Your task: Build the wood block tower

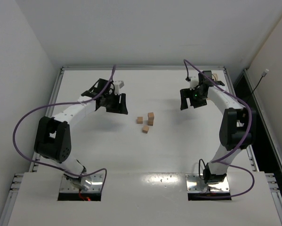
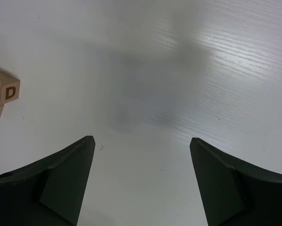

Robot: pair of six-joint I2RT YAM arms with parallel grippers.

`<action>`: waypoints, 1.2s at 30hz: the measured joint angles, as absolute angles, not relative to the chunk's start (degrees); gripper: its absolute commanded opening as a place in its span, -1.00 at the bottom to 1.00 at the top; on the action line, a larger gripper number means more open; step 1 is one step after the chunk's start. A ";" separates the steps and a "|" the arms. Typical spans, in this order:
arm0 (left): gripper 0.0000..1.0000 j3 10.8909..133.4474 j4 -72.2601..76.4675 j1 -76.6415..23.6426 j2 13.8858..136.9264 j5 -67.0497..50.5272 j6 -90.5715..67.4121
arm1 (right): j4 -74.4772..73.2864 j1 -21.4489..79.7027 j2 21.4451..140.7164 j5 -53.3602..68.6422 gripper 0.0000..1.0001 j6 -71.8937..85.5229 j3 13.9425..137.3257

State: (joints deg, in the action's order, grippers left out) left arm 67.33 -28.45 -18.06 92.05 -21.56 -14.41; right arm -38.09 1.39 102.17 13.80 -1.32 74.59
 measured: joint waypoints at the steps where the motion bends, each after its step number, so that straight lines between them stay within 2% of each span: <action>1: 0.04 66.87 -27.51 -18.11 91.90 -19.46 -16.45 | -38.09 1.39 102.17 13.72 0.59 -1.32 74.59; 6: 0.04 65.47 -26.30 -21.76 92.47 -11.22 -23.05 | -38.09 1.39 102.17 13.47 0.59 -1.34 74.59; 12: 0.04 69.28 -26.48 -29.28 97.54 -5.10 -27.94 | -38.09 1.39 102.17 13.45 0.59 -1.34 74.59; 23: 0.04 77.45 -27.24 -31.94 108.57 -1.34 -32.71 | -38.09 1.21 102.17 13.45 0.59 -1.32 74.59; 36: 0.04 79.02 -27.92 -33.87 111.72 -1.30 -33.74 | -38.09 1.19 102.17 13.45 0.59 -1.34 74.59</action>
